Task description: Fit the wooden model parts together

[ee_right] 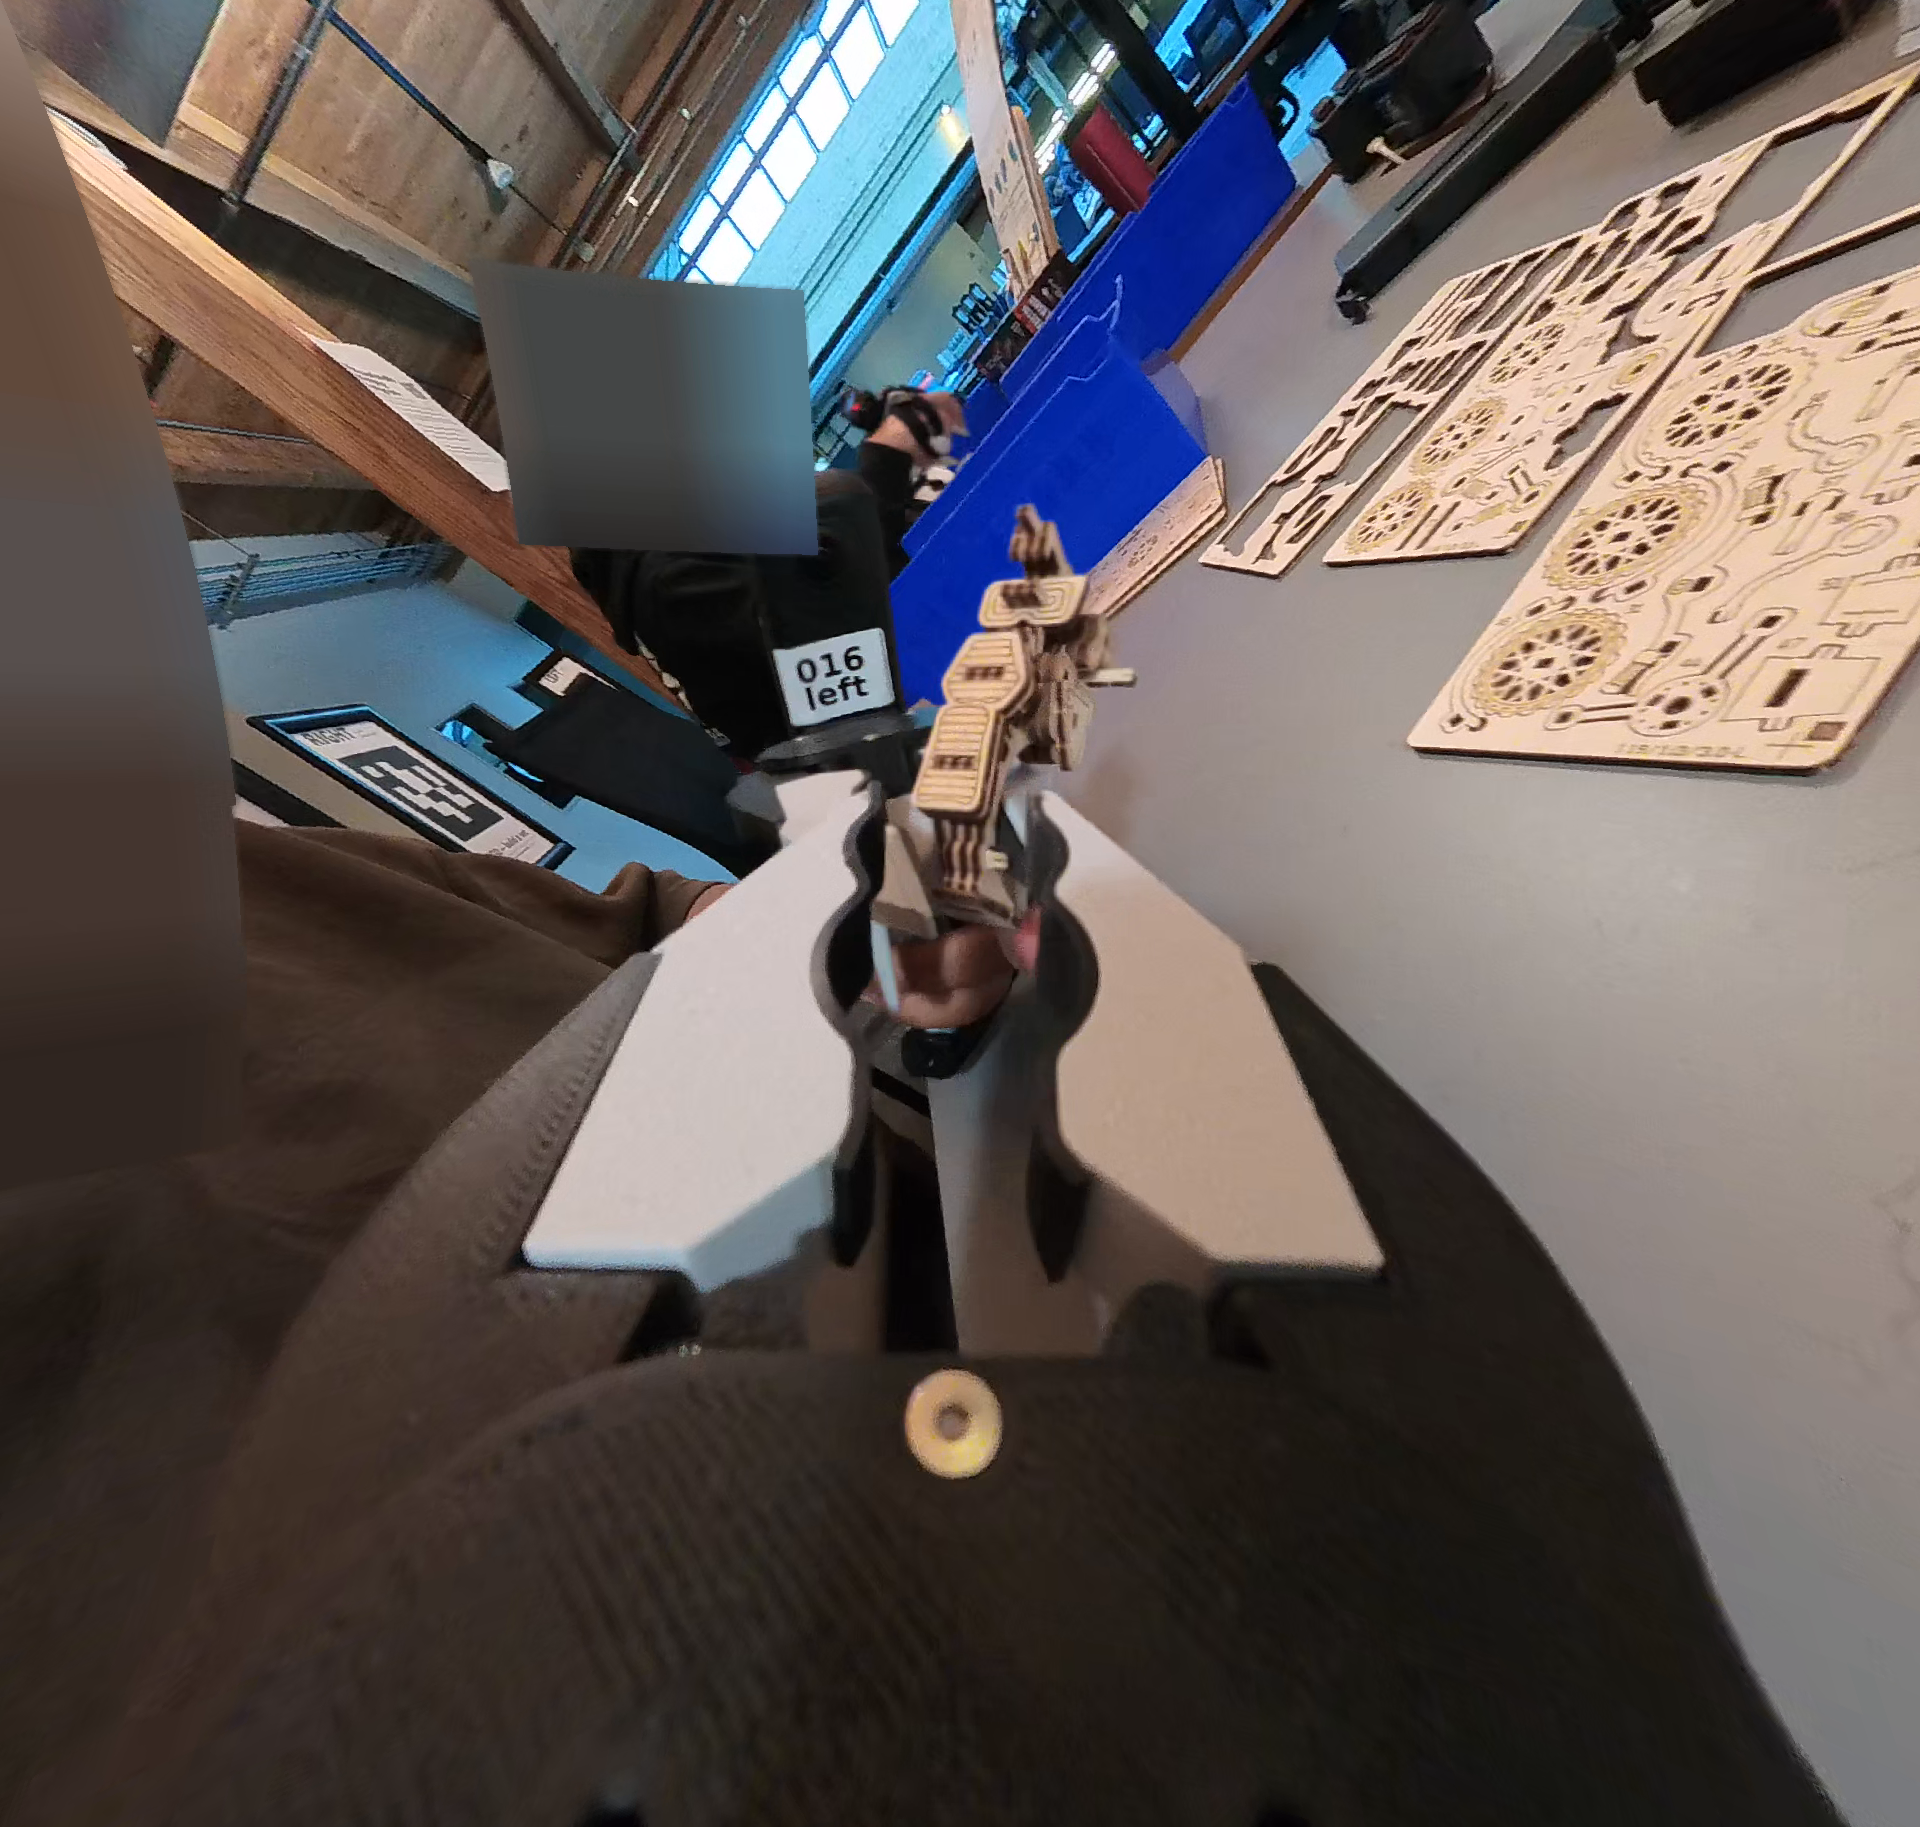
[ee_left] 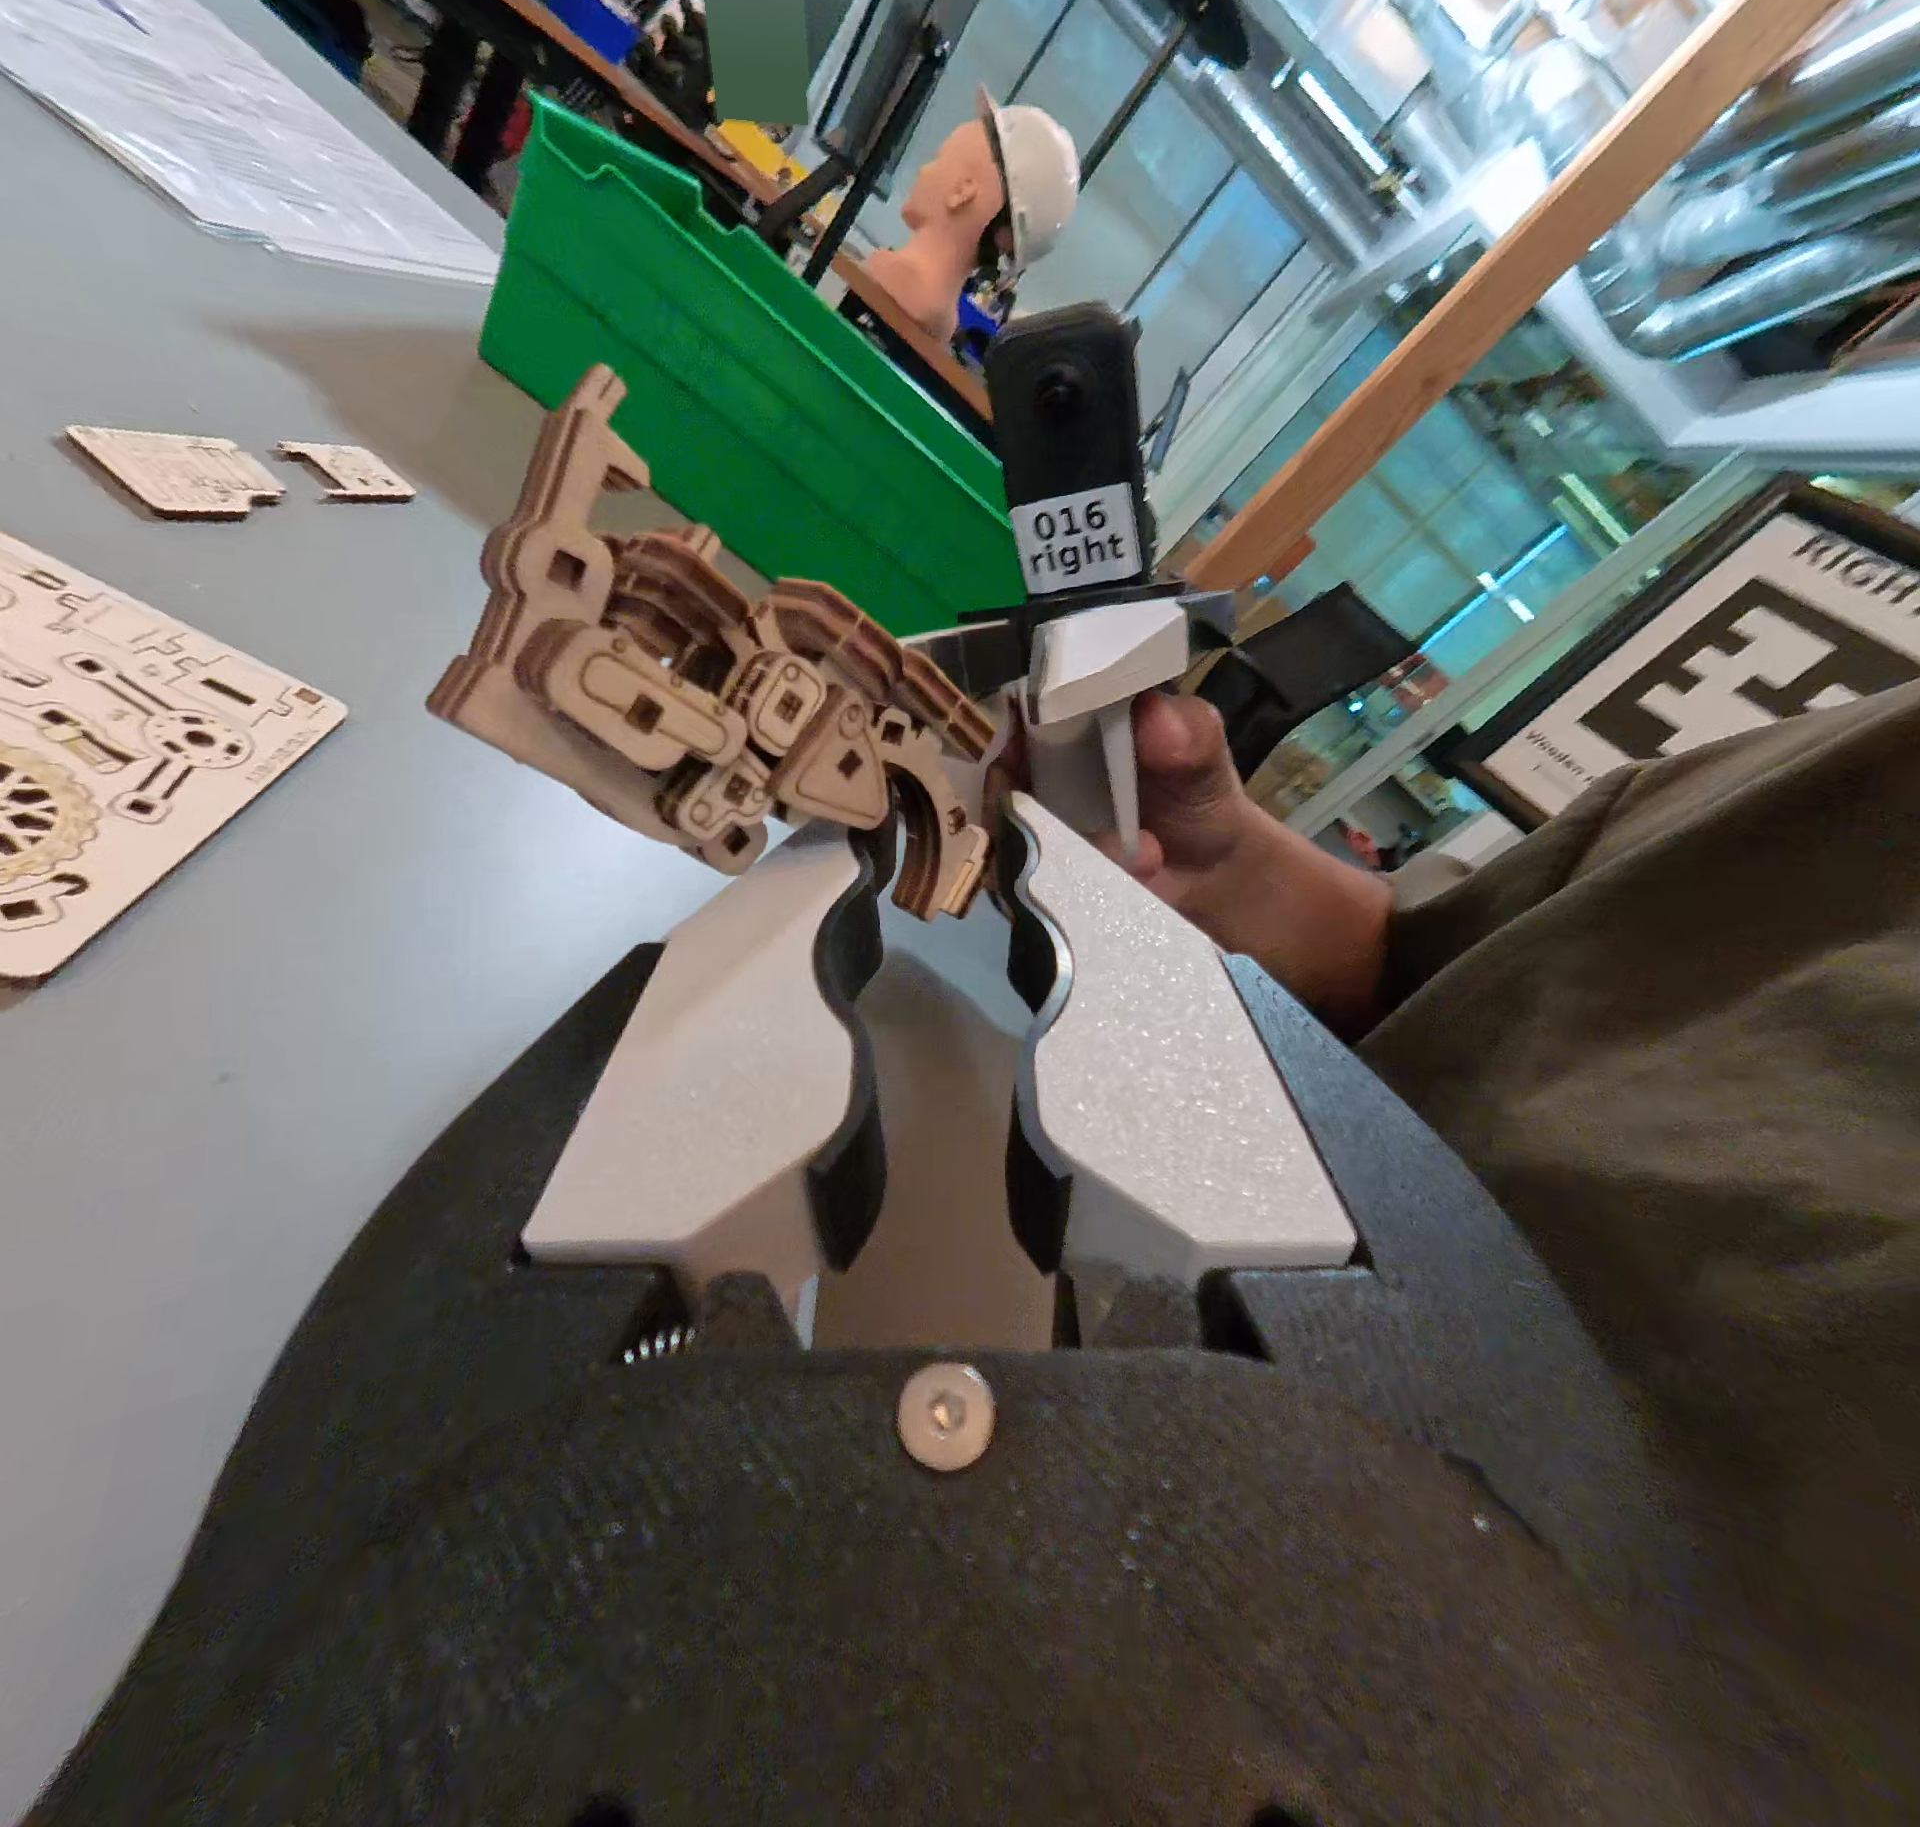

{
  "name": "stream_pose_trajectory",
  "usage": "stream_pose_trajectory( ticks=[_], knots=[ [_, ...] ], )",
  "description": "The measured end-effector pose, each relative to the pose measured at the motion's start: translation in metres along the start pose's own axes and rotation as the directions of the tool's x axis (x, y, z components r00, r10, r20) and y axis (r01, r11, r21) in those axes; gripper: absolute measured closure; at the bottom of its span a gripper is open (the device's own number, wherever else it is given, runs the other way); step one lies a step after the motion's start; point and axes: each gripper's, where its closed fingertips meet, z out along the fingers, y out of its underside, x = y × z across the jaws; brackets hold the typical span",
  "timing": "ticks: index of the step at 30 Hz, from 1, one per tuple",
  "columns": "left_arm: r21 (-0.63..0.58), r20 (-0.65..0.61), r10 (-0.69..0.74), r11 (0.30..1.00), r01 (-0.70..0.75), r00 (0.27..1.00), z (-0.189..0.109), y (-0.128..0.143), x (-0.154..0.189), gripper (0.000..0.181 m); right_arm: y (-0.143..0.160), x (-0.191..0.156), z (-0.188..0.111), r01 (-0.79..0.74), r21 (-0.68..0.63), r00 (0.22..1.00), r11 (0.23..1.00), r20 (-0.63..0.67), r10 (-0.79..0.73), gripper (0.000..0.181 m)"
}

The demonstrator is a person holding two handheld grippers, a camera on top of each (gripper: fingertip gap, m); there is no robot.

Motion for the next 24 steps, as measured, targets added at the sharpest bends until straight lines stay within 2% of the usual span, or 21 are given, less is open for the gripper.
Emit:
stream_pose_trajectory(
  ticks=[7,14,19,24],
  knots=[
    [-0.060,0.068,0.072,0.996,-0.068,0.995,0.002,0.008,-0.007,0.166,-0.001,0.005,0.000,0.102,-0.014,0.991,0.995,-0.086,-0.103,0.152],
    [-0.126,0.117,0.154,0.982,-0.139,0.981,0.005,0.019,-0.012,0.166,0.013,0.015,0.004,0.287,-0.156,0.923,0.945,-0.218,-0.317,0.154],
    [-0.155,0.135,0.201,0.971,-0.180,0.970,0.006,0.022,-0.013,0.166,0.015,0.017,0.004,0.298,-0.179,0.914,0.938,-0.232,-0.334,0.163],
    [-0.168,0.139,0.207,0.969,-0.183,0.969,0.006,0.024,-0.014,0.166,0.017,0.017,0.004,0.284,-0.184,0.920,0.941,-0.223,-0.322,0.162]
  ],
)
